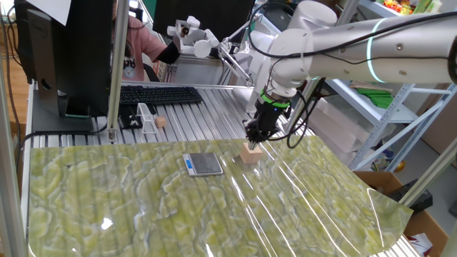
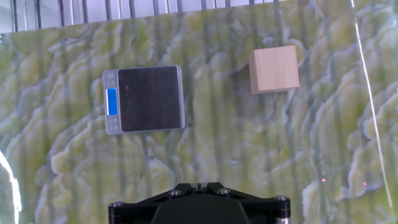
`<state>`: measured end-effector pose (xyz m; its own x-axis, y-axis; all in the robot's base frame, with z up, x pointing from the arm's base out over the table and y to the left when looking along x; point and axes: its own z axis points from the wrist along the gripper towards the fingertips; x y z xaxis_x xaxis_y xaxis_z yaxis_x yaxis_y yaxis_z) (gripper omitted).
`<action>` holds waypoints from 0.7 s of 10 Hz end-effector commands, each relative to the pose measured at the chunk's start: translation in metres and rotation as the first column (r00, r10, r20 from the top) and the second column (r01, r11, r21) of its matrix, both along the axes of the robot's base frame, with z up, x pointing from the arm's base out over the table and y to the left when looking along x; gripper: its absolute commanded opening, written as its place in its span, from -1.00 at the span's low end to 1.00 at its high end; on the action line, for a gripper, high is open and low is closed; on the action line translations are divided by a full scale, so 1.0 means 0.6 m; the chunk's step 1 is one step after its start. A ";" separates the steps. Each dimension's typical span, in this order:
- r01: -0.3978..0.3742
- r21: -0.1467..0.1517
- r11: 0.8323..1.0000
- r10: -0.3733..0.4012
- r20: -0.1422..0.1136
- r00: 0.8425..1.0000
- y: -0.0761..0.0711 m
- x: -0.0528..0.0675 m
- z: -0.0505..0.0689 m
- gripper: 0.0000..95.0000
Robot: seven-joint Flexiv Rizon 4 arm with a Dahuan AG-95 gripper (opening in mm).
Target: Place the block on the scale
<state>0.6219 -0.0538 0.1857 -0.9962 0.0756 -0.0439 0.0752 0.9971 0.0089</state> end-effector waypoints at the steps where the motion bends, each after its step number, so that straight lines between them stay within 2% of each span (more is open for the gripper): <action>1: 0.002 0.005 1.000 -0.002 0.012 1.000 0.000 0.002 0.000 -1.00; 4: 0.003 0.007 1.000 -0.003 0.012 1.000 -0.001 0.006 -0.002 -1.00; 7: 0.011 0.002 1.000 -0.011 0.027 1.000 -0.006 0.032 -0.015 -1.00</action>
